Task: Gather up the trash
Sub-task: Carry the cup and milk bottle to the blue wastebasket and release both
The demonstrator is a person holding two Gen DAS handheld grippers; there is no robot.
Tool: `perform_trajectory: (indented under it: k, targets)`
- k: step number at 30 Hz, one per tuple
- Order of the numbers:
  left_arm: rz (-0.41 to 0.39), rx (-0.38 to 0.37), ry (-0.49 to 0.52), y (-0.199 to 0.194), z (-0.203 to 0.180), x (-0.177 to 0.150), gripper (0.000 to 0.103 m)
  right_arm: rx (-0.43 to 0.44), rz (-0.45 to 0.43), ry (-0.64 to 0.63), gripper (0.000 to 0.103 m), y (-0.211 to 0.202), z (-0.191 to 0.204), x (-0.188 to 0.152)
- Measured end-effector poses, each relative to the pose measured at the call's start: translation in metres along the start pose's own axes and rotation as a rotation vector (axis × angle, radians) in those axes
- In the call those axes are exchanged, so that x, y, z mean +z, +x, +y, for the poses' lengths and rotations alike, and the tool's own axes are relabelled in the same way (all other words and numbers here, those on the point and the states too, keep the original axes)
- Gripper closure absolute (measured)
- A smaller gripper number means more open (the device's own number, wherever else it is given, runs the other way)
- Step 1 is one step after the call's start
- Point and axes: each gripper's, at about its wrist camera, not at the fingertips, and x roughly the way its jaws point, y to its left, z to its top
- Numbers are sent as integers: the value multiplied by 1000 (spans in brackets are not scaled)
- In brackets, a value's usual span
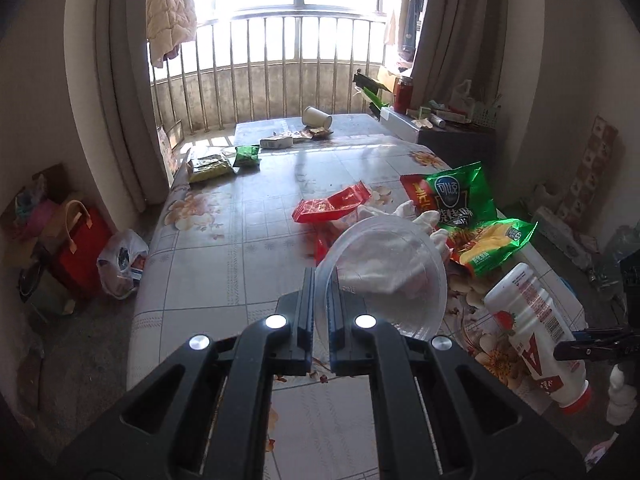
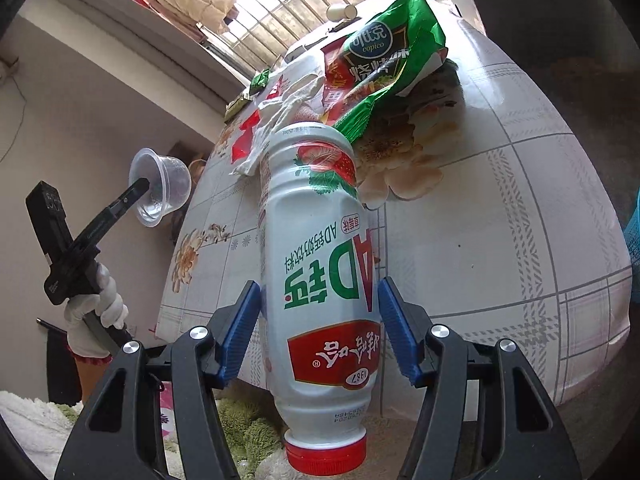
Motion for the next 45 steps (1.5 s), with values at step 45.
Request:
perform_trajectory:
  k: [45]
  targets:
    - [582,-573,522,252,-570,3,99,-28,-586,818,44,-221,-356,-79]
